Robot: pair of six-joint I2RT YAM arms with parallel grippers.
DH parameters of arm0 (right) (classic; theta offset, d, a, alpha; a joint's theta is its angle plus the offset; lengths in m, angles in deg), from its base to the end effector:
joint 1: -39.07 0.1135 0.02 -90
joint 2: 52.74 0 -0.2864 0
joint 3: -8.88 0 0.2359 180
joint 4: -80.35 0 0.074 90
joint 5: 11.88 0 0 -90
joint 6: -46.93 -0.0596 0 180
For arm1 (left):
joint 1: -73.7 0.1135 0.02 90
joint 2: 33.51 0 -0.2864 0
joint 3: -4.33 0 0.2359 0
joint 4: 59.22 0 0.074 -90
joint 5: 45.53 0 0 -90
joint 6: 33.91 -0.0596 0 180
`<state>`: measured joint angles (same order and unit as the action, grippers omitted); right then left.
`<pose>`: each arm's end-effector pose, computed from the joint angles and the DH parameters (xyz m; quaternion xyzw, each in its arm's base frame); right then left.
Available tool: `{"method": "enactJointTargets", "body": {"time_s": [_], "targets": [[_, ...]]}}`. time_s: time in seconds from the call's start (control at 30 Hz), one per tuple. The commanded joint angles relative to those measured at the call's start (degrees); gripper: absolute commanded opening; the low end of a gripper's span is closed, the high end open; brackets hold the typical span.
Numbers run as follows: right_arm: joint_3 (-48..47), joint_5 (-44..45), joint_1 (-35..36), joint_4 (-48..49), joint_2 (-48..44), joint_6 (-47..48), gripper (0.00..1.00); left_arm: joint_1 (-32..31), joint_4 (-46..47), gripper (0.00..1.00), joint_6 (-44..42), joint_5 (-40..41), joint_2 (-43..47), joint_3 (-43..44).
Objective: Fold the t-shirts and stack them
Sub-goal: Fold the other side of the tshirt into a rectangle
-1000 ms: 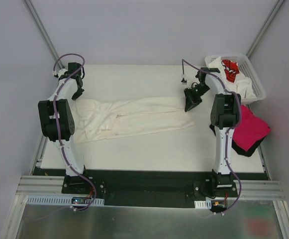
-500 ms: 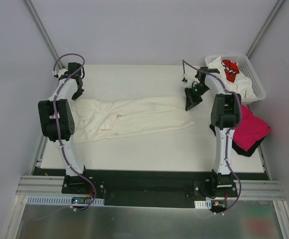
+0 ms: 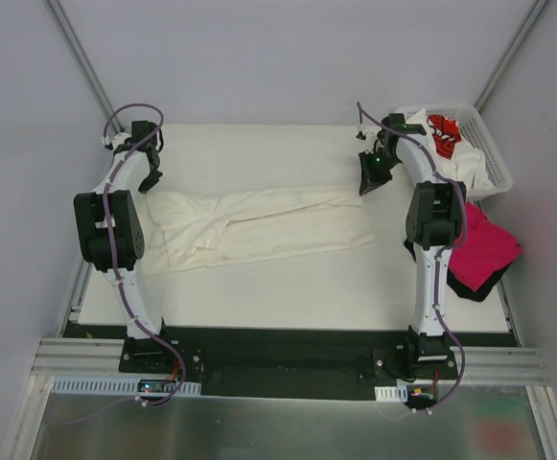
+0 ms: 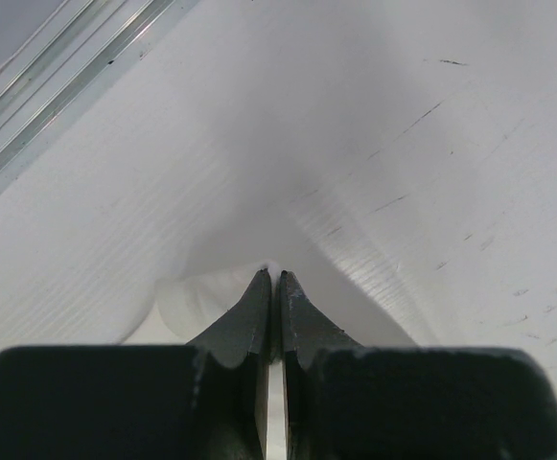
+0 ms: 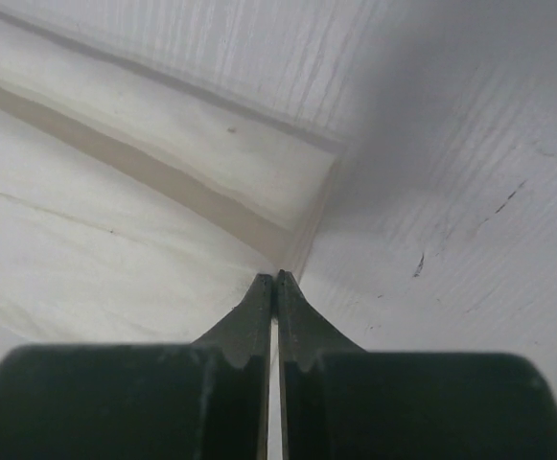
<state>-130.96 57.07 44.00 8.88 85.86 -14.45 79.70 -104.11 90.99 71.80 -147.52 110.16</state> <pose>0.5108 0.0655 0.1860 -0.3096 0.9183 0.1415 0.2021 0.4410 0.0739 0.2401 -0.3921 0.8374 0.1402 0.3539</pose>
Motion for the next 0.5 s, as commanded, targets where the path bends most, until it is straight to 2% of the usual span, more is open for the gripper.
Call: {"method": "enactJointTargets", "body": {"time_s": [0.0, 0.3, 0.47], "targets": [[-5.9, 3.5, 0.8, 1.9, -2.4, -3.3, 0.01, -0.2, 1.1, 0.0, -0.5, 0.3, 0.3, 0.1], [-9.5, 4.4, 4.1, 2.8, -2.1, -3.2, 0.01, -0.2, 1.1, 0.0, -0.2, 0.4, 0.3, -0.3], [-6.5, 6.2, 5.3, 5.1, -4.6, -2.7, 0.01, -0.2, 1.1, 0.0, -0.3, 0.4, 0.5, -0.1]]}}
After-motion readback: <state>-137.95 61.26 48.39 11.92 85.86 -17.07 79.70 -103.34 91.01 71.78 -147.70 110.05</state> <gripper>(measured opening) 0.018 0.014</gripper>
